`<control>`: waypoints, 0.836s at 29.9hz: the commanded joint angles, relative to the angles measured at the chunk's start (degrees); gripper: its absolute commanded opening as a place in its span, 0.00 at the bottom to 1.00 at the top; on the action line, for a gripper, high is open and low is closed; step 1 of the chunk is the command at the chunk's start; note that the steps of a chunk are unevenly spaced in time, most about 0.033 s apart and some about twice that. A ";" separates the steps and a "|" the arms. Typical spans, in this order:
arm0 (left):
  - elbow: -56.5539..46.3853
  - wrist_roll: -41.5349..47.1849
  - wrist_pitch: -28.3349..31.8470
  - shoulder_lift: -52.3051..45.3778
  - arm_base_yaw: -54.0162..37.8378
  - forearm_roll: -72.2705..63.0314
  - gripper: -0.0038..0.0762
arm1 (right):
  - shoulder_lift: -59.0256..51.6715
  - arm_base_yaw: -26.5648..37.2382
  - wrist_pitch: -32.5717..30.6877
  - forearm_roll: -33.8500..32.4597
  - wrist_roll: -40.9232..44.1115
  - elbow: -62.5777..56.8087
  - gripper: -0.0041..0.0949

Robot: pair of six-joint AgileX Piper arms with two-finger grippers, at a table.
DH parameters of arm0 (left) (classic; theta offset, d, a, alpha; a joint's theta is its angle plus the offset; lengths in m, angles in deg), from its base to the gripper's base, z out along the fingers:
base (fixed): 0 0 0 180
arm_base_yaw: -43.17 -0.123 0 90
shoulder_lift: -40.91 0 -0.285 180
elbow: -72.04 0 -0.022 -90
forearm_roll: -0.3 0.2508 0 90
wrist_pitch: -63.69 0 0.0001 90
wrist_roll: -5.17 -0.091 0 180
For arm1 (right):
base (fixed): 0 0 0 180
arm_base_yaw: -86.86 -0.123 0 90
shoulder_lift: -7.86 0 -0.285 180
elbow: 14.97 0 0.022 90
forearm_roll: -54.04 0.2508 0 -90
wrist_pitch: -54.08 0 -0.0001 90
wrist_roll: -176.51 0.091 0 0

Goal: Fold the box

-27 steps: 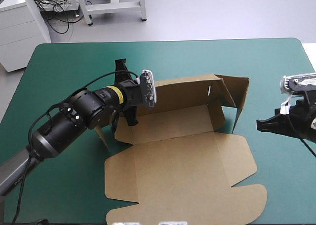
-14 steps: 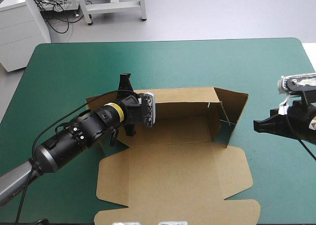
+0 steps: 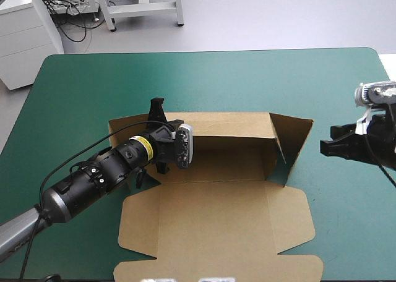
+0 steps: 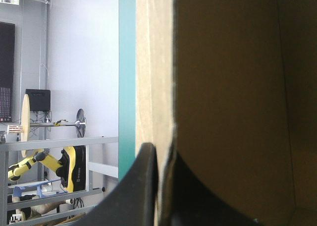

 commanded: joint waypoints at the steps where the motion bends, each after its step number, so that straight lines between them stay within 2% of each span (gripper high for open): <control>1: -0.14 0.41 -2.04 0.04 0.76 -3.34 0.01 | 2.21 0.40 -0.18 -0.44 -0.41 5.23 0.84; 3: -0.21 0.41 -2.18 0.04 0.76 -3.84 0.01 | 4.36 0.40 -0.18 -1.68 0.24 7.84 0.92; 7: -0.21 0.41 -2.18 0.04 0.76 -4.84 0.01 | 9.76 0.40 -0.09 -5.85 2.23 11.31 0.90; 14: -0.21 1.80 -2.18 0.04 0.76 -5.14 0.01 | 21.86 0.40 -0.16 -3.44 4.60 13.93 0.90; 20: -0.21 1.90 -2.58 0.04 0.76 -5.14 0.01 | 30.50 3.19 -0.16 3.41 4.60 16.88 0.90; 25: -0.21 1.90 -2.72 0.04 0.76 -5.14 0.01 | 35.55 8.61 -0.16 13.45 4.33 18.12 0.90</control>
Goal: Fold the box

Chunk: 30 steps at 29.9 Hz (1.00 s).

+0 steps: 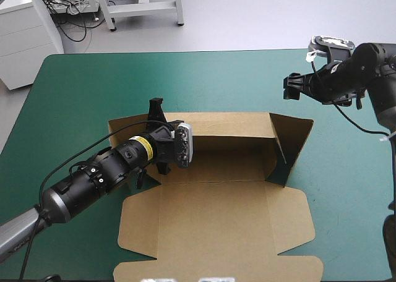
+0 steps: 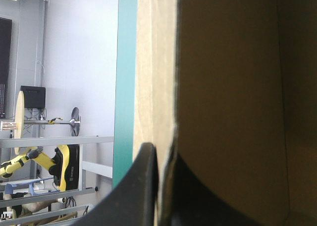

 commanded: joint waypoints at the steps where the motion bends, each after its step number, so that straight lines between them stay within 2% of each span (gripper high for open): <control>1: -0.11 1.21 -2.84 0.04 0.83 -3.74 0.01 | 0.13 3.23 -0.22 6.27 -0.52 2.08 0.90; 19: -0.11 2.97 -2.63 0.04 0.83 -3.79 0.01 | 3.72 3.88 -0.22 2.95 -2.03 1.34 0.84; 30: -0.11 4.06 -2.50 0.04 0.83 -3.79 0.01 | 6.18 3.88 -0.22 4.01 -3.07 -0.22 0.84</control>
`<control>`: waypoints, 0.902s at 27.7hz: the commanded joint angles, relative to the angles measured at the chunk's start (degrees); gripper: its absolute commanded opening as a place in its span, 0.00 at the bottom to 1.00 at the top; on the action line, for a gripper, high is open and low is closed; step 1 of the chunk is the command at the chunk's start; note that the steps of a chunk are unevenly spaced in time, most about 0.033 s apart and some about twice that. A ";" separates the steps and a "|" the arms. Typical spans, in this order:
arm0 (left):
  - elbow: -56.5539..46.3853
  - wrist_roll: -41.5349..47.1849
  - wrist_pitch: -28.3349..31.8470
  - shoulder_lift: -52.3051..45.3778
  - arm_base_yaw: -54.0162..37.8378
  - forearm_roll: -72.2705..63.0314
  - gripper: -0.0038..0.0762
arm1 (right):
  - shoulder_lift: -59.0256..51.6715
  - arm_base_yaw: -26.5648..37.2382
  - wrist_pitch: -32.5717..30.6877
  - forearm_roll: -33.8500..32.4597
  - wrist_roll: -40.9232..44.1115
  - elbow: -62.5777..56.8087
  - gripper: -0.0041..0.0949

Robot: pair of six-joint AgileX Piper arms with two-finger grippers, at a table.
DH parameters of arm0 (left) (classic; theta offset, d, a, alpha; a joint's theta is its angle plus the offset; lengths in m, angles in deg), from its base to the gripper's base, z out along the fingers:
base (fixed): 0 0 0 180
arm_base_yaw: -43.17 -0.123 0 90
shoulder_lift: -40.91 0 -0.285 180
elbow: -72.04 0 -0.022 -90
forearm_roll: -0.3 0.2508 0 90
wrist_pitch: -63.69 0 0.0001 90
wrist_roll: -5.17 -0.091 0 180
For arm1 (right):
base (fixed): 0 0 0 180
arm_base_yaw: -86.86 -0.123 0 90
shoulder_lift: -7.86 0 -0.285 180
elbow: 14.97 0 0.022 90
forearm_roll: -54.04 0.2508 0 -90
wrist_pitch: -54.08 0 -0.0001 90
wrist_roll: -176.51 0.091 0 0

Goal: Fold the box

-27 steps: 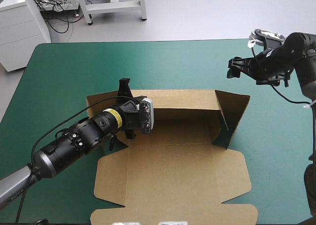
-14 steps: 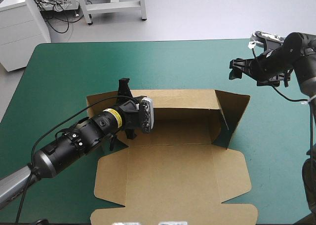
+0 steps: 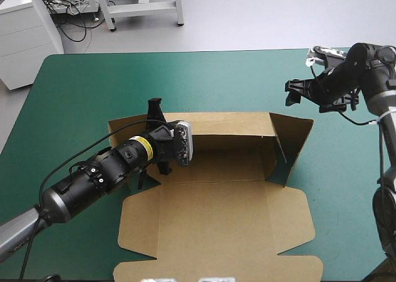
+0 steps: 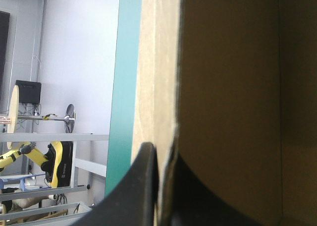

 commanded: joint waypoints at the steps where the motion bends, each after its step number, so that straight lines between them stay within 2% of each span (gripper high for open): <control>1: -0.11 1.91 -2.44 0.04 0.83 -3.79 0.01 | -2.02 0.38 -0.27 1.76 -0.91 -0.19 0.83; 5: 0.00 5.84 -2.31 0.04 0.83 -3.79 0.01 | -2.57 0.38 -0.38 4.57 -1.38 -3.02 0.82; 15: 0.32 5.97 -2.09 -0.16 0.83 -3.55 0.01 | -8.55 0.24 -0.38 4.33 -2.96 -9.51 0.81; 25: 0.45 6.26 -1.73 -0.16 0.83 -3.55 0.01 | -14.16 0.24 -0.38 6.78 -5.56 -16.12 0.81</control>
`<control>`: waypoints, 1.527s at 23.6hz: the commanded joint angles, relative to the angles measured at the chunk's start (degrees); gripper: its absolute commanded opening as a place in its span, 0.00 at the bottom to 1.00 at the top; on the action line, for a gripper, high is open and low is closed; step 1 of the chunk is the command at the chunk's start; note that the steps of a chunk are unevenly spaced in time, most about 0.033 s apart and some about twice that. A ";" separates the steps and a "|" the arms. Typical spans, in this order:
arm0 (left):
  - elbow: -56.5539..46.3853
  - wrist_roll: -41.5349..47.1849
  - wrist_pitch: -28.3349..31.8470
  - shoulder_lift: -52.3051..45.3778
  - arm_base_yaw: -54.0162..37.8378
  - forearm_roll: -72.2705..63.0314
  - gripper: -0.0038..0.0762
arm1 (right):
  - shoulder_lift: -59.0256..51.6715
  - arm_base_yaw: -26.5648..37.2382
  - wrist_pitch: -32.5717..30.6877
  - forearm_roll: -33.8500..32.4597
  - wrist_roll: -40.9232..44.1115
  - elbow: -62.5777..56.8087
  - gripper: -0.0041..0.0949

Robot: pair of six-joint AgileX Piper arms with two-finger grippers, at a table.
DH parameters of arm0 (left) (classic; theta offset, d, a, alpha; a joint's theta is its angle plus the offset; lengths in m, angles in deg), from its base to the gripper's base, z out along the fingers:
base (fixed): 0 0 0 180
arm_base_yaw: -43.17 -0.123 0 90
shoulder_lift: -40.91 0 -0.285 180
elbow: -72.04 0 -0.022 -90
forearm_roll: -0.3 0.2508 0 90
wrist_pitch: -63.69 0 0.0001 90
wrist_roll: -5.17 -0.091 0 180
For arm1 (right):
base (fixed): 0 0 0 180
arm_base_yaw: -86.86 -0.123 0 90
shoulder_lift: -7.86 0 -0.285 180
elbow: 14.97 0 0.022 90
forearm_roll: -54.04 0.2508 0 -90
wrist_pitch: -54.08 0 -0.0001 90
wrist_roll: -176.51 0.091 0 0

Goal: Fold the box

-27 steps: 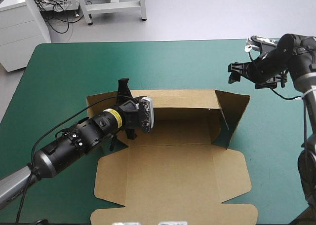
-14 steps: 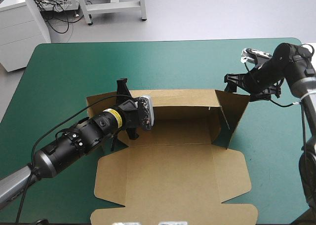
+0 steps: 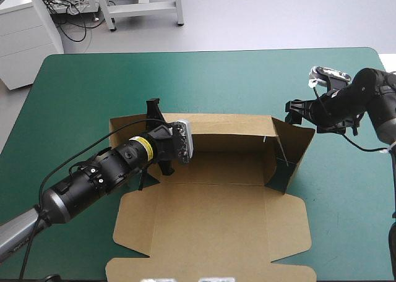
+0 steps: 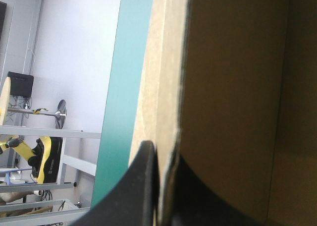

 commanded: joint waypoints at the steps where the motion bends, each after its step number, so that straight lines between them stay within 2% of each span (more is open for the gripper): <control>1: 0.70 4.48 -1.81 -0.06 0.83 -3.55 0.01 | -4.08 0.19 -4.47 1.51 -3.16 0.33 0.80; 3: 1.92 5.51 -2.39 -0.06 0.83 -3.55 0.01 | -4.17 0.19 -4.47 -0.07 -3.16 0.33 0.80; 7: 3.23 5.62 -4.21 -0.06 0.83 -1.86 0.01 | -4.08 0.19 -4.47 3.01 -3.62 0.08 0.79; 12: 3.23 5.62 -7.12 -0.06 0.83 -1.27 0.01 | -7.57 0.19 -4.35 3.26 -6.67 -4.65 0.79; 21: 3.23 5.62 -7.12 0.45 0.83 -1.38 0.01 | -13.25 0.19 -2.58 3.93 -13.12 -7.81 0.78; 30: 3.23 5.87 -7.12 1.07 0.83 -1.89 0.01 | -13.66 0.19 -3.84 9.07 -18.37 -9.34 0.78; 34: 3.23 5.87 -7.15 1.07 0.83 -1.89 0.01 | -16.50 0.19 -0.73 11.50 -22.09 -17.04 0.78; 36: 3.23 5.87 -7.15 1.16 0.83 -1.89 0.01 | -18.01 0.19 0.14 15.32 -26.69 -20.55 0.78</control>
